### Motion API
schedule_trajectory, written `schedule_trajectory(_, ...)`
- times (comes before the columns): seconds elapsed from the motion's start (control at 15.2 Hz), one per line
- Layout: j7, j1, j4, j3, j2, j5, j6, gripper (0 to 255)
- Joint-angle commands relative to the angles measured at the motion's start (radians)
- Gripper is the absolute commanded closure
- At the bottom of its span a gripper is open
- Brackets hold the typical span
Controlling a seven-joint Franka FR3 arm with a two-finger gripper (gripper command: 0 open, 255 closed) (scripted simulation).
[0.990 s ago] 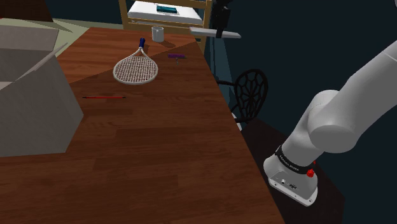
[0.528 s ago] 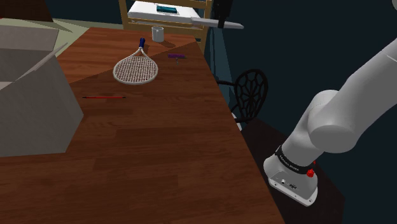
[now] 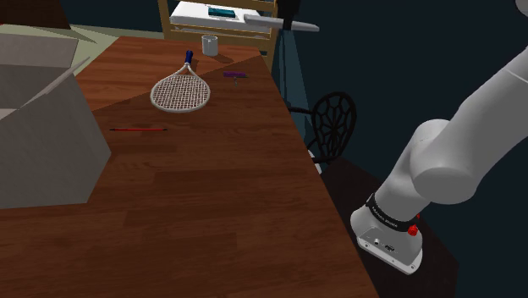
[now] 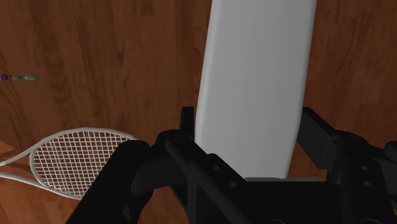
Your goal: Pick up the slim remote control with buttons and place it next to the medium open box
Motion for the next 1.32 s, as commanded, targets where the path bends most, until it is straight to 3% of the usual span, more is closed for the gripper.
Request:
schedule_trajectory(0.0,0.047,0.019,0.014,0.027,0.012,0.006,-0.002,255)
schedule_trajectory(0.66,0.28,0.121,0.132,0.159,0.119,0.027,-0.013,255)
schedule_trajectory(1.25,0.481,0.224,0.371,0.259,0.309,0.013,-0.059,255)
